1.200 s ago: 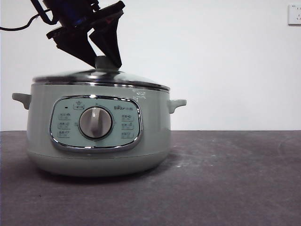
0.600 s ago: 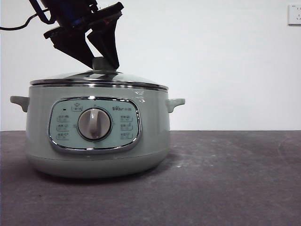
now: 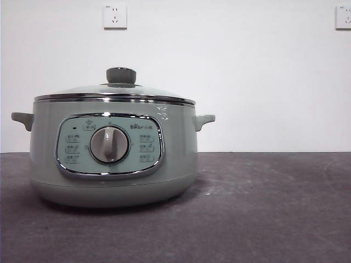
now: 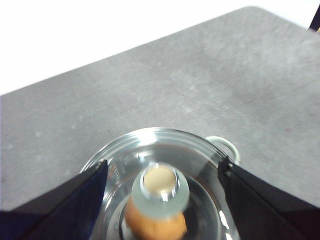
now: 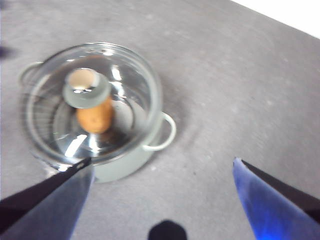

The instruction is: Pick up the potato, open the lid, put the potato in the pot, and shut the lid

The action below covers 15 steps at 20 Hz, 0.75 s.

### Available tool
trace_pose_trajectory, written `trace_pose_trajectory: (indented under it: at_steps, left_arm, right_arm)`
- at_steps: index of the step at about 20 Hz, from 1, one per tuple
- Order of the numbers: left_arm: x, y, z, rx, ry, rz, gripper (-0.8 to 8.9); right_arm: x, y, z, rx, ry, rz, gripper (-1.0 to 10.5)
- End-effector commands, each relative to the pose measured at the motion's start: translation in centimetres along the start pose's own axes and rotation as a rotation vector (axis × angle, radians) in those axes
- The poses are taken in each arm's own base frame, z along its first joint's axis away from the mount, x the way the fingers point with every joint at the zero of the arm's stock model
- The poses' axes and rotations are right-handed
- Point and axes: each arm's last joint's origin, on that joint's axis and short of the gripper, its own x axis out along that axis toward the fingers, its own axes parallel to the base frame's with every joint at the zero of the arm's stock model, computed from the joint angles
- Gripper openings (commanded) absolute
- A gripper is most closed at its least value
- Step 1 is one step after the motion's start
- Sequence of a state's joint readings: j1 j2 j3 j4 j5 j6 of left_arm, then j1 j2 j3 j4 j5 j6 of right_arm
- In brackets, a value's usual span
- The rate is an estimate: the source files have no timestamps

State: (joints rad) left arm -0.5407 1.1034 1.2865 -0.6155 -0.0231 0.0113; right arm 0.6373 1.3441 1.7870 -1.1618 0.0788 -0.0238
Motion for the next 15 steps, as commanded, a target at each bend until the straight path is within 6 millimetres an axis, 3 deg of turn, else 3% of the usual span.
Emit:
trace_pose_trajectory:
  at_steps: [1, 2, 4, 5, 6, 10, 15]
  left_arm:
    - [-2.8, 0.0, -0.3, 0.007, -0.018, -0.004, 3.53]
    - [-3.7, 0.0, -0.5, 0.011, -0.013, -0.003, 2.75]
    - [-5.0, 0.1, -1.1, 0.019, 0.018, 0.0, 0.25]
    - [-5.4, 0.1, -1.5, 0.019, 0.033, 0.001, -0.05]
    - [-5.6, 0.1, -1.8, 0.022, 0.039, 0.009, -0.08]
    - [-6.0, 0.1, -4.5, 0.016, -0.025, 0.028, -0.08]
    - [-6.6, 0.2, -11.0, 0.011, -0.079, 0.077, -0.08]
  right_arm:
    - [0.8, -0.5, -1.0, 0.031, 0.021, -0.018, 3.3]
    - [1.0, -0.7, -1.5, 0.039, 0.014, -0.027, 2.8]
    - [1.2, -0.9, -2.8, 0.049, -0.021, -0.038, 1.5]
    - [1.2, -0.9, -3.5, 0.051, -0.04, -0.041, 0.7]
    - [1.2, -0.8, -4.3, 0.052, -0.063, -0.041, -0.1]
    - [1.1, -0.6, -8.1, 0.063, -0.182, -0.048, -0.2]
    - [1.8, -0.3, -13.6, 0.101, -0.336, -0.047, -0.2]
